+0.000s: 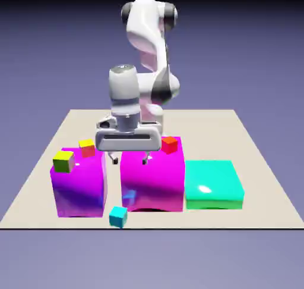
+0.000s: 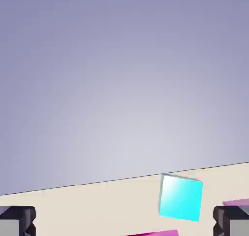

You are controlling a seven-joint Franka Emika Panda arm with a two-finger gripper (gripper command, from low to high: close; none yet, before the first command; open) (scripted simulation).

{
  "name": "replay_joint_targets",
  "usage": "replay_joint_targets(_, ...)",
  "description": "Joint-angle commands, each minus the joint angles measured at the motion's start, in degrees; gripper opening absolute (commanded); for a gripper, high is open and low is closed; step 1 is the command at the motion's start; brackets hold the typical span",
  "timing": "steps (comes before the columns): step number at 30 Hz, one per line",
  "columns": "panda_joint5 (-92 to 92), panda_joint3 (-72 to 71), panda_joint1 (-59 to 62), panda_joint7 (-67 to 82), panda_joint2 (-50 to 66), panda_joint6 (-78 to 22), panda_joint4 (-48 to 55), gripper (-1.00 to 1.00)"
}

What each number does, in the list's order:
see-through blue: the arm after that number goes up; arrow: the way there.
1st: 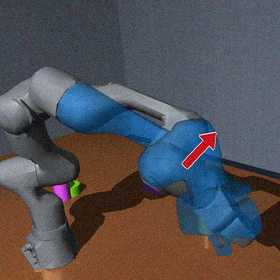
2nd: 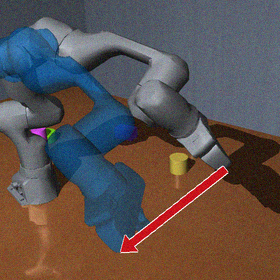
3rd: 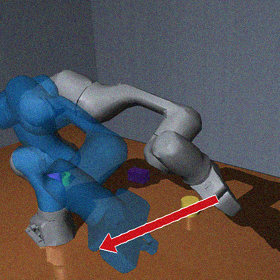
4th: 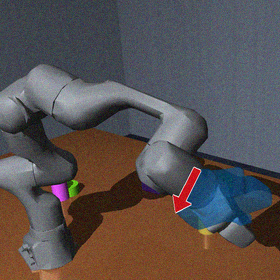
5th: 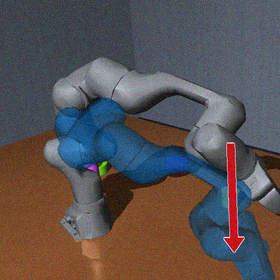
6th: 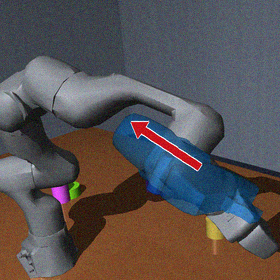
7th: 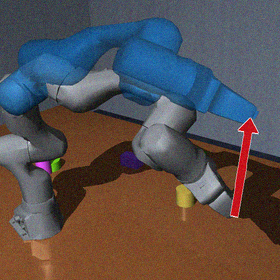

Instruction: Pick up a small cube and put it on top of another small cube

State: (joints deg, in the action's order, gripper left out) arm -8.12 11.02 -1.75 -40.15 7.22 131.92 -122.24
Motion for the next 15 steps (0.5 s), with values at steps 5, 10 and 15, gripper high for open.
replay_joint_targets(5,-2.12,2.87,-0.34,0.6,10.39,-10.96,10.09,0.0)
replay_joint_targets(10,-4.23,5.74,-0.63,1.2,20.77,-21.92,20.18,0.0)
replay_joint_targets(15,-6.35,8.61,-0.92,1.8,31.15,-32.87,30.27,0.0)
